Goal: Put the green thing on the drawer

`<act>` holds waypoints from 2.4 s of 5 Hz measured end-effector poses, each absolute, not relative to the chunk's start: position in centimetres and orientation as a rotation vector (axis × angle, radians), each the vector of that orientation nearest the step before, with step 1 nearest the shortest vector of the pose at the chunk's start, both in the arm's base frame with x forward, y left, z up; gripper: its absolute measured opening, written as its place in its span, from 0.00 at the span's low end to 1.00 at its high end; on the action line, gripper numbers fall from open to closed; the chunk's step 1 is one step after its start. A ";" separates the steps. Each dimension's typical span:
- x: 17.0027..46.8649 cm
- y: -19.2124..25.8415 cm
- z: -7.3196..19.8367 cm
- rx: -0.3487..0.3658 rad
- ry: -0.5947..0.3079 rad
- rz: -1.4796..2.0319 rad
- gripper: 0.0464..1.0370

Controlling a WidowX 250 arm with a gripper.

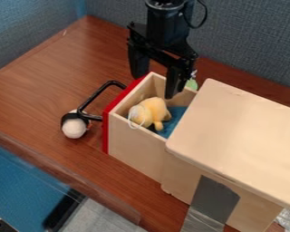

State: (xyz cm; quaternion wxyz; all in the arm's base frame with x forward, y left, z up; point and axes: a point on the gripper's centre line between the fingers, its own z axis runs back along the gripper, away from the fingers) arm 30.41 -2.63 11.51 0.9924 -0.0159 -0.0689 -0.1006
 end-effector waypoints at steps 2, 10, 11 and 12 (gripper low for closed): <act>33.3 -2.8 10.5 -0.034 -0.114 -0.166 0.96; 45.6 -4.6 1.2 0.049 -0.008 -0.064 0.96; 45.4 -4.6 -0.3 0.073 0.036 -0.086 0.96; 45.5 -4.4 -0.2 0.099 0.029 -0.094 0.91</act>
